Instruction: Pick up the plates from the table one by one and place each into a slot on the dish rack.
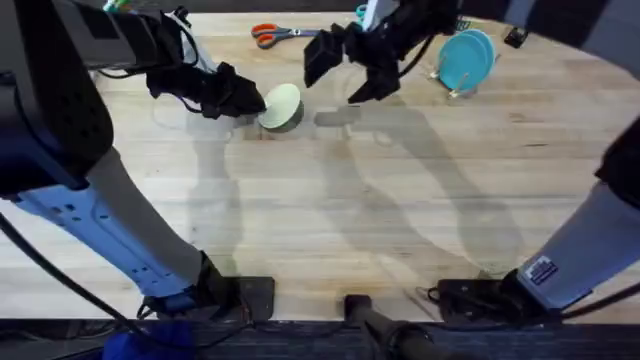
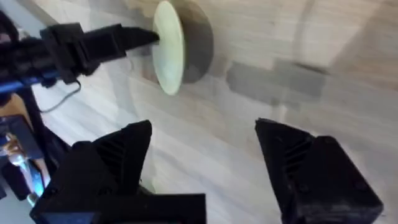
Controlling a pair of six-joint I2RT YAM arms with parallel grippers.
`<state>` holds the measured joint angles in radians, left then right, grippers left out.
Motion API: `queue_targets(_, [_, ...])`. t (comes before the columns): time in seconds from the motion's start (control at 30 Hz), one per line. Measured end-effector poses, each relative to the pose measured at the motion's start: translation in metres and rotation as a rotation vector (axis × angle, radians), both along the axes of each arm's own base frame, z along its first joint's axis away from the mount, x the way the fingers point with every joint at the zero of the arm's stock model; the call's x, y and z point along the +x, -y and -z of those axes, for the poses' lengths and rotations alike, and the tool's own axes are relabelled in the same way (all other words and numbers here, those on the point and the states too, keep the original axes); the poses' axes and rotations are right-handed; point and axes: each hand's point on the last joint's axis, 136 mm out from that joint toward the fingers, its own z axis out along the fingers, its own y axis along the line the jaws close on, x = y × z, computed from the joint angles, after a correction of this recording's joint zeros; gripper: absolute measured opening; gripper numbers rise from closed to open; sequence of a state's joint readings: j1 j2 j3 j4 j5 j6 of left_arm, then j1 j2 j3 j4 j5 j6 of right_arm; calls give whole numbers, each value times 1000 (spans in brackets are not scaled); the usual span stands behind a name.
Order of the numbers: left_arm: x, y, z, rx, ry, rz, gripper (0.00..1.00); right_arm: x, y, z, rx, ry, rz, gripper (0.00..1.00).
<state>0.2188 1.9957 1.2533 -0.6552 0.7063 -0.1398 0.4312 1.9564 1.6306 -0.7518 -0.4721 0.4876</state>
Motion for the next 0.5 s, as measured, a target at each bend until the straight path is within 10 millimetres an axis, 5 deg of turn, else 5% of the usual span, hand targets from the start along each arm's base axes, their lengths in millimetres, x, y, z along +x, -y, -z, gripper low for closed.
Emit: queue_targets(0.5, [0,0,0,0,0,0,41,22,-42,45,62,-88,143,995])
